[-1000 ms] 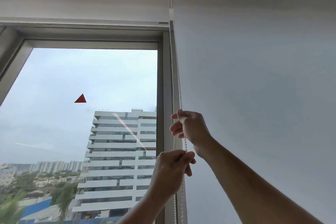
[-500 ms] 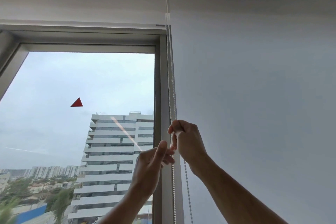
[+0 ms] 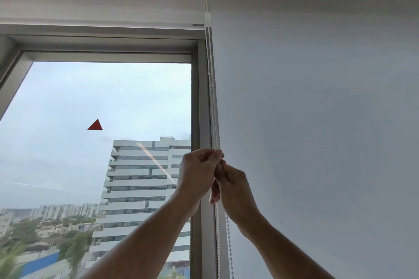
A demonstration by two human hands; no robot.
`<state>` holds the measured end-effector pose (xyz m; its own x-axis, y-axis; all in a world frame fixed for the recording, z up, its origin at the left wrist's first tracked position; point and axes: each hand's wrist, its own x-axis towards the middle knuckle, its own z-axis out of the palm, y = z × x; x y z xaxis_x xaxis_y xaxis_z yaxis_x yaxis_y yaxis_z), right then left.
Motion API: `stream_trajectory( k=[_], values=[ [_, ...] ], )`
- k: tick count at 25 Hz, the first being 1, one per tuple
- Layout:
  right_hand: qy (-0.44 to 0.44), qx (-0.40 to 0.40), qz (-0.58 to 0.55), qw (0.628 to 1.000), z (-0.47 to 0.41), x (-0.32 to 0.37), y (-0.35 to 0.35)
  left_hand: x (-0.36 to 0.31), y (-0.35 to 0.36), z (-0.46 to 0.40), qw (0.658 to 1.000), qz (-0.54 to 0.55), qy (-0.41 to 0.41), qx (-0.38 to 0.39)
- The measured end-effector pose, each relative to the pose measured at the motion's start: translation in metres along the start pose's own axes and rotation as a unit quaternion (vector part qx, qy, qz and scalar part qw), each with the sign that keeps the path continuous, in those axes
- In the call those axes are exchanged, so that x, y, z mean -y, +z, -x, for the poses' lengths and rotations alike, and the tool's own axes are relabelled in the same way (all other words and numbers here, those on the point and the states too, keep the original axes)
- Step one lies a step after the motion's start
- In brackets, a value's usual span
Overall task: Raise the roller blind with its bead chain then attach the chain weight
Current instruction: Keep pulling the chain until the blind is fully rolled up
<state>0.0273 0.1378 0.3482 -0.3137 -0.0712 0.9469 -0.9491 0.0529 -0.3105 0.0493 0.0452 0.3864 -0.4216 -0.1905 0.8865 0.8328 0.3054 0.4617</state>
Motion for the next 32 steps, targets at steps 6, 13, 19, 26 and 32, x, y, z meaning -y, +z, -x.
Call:
stream_trajectory(
  k=[6,13,19,26,32],
  values=[
    [0.043,0.035,-0.016,0.998,0.022,-0.018,-0.004,0.002,-0.004,0.01,1.0,0.001,0.009,-0.006],
    [0.082,0.043,-0.02,0.995,0.055,-0.046,-0.005,0.03,-0.01,0.038,0.999,0.025,-0.018,0.033],
    [0.075,0.058,-0.045,0.994,0.082,-0.067,-0.009,0.07,-0.015,0.069,0.997,0.021,-0.053,0.052],
    [0.138,0.04,-0.045,0.989,0.122,-0.101,-0.018,0.112,-0.018,0.124,0.992,0.015,-0.096,0.078],
    [0.207,0.038,0.003,0.978,0.167,-0.135,-0.028,0.149,-0.012,0.176,0.987,0.016,-0.132,0.092]
  ],
)
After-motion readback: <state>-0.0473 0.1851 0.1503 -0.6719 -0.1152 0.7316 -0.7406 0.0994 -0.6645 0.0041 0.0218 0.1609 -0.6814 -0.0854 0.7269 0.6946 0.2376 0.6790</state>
